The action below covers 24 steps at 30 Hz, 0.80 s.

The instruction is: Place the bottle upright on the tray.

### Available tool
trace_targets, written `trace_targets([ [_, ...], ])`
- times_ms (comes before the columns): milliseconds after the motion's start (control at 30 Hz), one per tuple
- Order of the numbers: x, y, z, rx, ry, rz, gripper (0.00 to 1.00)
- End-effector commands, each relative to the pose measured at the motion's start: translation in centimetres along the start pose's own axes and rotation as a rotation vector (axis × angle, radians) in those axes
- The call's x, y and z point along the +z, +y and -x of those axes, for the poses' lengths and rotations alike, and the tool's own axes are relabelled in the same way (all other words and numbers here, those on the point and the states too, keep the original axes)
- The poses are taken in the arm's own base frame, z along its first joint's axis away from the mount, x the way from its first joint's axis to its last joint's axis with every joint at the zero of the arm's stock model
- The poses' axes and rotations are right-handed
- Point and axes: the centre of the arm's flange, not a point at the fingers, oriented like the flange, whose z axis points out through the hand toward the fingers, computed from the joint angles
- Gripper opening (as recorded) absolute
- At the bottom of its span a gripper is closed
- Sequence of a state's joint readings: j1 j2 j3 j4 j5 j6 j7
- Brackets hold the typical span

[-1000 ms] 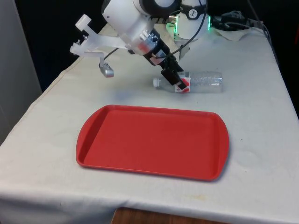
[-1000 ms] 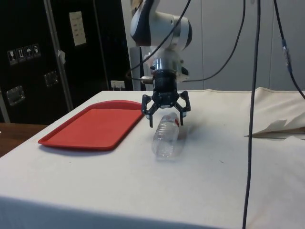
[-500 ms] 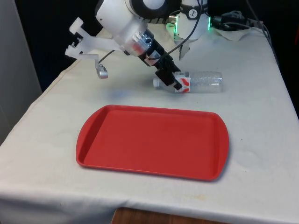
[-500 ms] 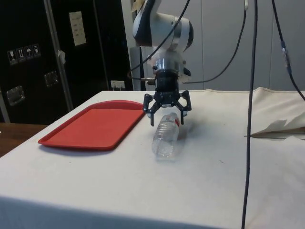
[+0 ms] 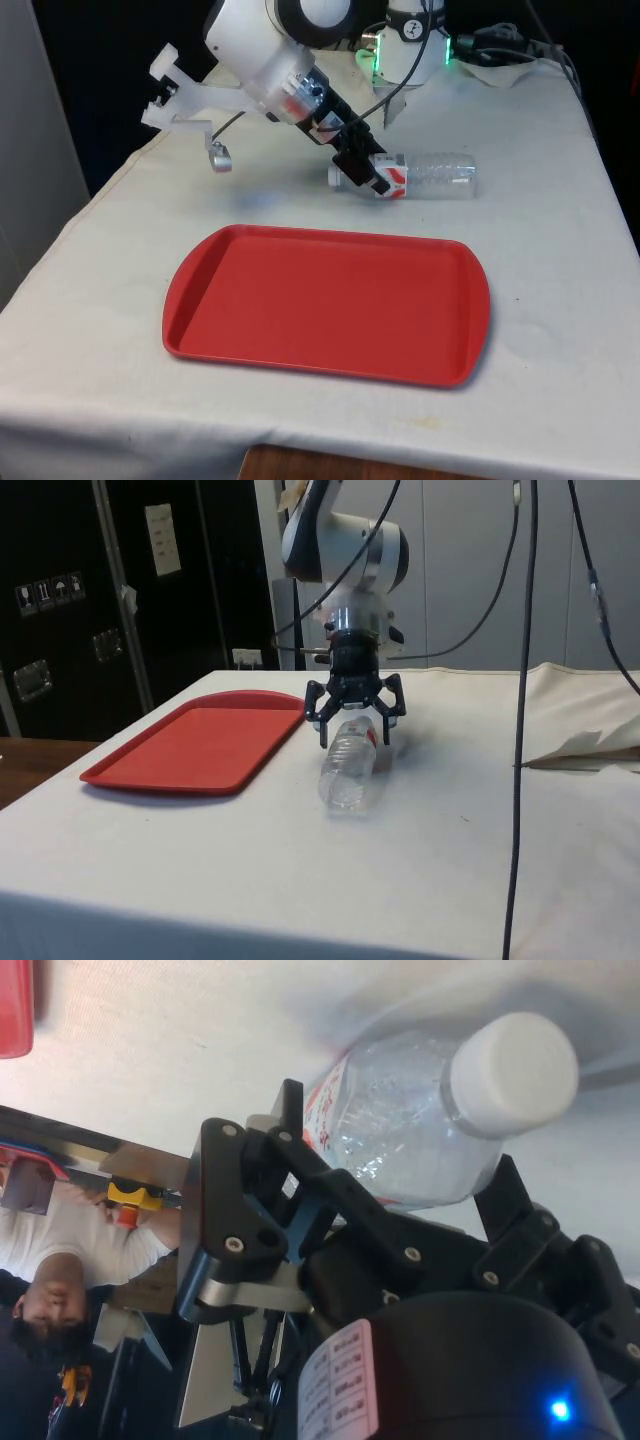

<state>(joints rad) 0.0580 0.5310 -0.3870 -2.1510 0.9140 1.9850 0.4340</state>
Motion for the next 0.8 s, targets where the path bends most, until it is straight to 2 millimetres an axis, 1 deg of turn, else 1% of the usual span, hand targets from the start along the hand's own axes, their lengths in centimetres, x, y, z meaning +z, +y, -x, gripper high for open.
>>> trace_targets([
  [0,0.00,-0.03,0.00,-0.001,-0.001,-0.004,1.00],
  [767,0.43,0.20,-0.67,0.000,-0.006,0.001,1.00],
])
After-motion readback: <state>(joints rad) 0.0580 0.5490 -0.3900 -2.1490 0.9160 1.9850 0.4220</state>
